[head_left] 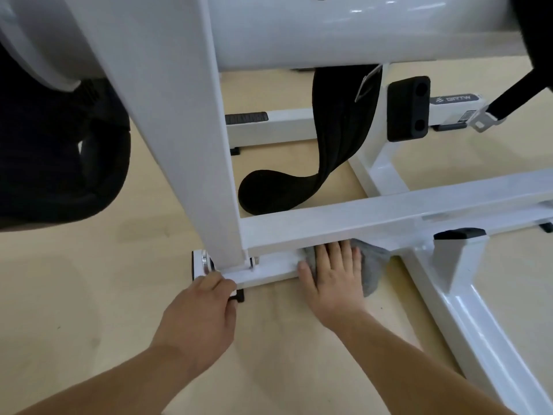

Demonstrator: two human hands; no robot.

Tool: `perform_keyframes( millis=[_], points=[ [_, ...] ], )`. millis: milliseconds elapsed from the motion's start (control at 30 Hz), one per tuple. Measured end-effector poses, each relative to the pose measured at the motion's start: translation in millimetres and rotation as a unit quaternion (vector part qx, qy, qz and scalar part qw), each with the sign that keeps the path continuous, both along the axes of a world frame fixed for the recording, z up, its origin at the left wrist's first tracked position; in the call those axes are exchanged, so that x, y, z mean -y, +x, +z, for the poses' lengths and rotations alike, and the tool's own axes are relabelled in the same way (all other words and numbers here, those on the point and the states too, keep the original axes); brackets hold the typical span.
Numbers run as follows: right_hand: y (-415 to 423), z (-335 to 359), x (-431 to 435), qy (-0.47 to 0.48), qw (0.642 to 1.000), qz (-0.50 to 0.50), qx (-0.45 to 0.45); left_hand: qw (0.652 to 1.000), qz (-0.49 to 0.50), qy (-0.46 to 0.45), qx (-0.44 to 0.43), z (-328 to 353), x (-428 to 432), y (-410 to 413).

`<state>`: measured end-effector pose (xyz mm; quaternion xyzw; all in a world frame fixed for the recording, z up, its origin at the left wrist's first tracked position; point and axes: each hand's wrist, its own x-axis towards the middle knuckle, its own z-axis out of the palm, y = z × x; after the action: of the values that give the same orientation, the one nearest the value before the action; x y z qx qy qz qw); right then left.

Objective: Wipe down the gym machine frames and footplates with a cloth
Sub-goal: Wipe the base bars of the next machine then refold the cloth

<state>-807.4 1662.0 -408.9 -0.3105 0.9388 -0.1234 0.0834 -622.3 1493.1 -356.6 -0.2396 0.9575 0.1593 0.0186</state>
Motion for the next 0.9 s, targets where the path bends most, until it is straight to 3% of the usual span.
perform_keyframes(
  millis=[100,200,267,400,467,700,767,833,900],
  points=[
    [52.6,-12.3,21.5,-0.032,0.991,0.133,-0.003,0.999,-0.004,-0.046,-0.011,1.0,6.8,5.5],
    [57.0,-19.6,25.6,-0.021,0.983,0.180,-0.026,0.999,-0.002,-0.043,0.004,5.1,0.0,4.5],
    [36.1,-18.0,13.2,-0.013,0.988,0.150,-0.035,1.000,0.016,-0.006,0.021,3.6,-8.8,2.6],
    [-15.6,-12.3,-23.6,0.025,0.999,-0.041,-0.025,0.998,0.013,0.058,0.014,-0.4,-21.4,-1.0],
    [-18.5,-9.4,-26.8,0.021,0.997,-0.077,0.010,0.997,0.014,0.076,0.014,-2.7,-22.4,-3.9],
    [45.6,-11.3,-17.2,-0.143,0.984,0.066,0.079,0.995,0.011,0.101,0.018,-5.1,-28.6,-18.4],
    [49.8,-5.4,-33.9,-0.165,0.980,0.017,0.113,0.993,0.008,0.115,0.013,-5.1,-32.8,-20.7],
    [38.8,2.0,-53.0,-0.180,0.968,-0.128,0.123,0.992,0.000,0.125,0.014,-4.6,-36.4,-21.7],
    [15.4,6.7,-62.1,-0.216,0.924,-0.292,0.118,0.993,0.001,0.120,0.022,-3.8,-37.1,-20.9]
  ],
)
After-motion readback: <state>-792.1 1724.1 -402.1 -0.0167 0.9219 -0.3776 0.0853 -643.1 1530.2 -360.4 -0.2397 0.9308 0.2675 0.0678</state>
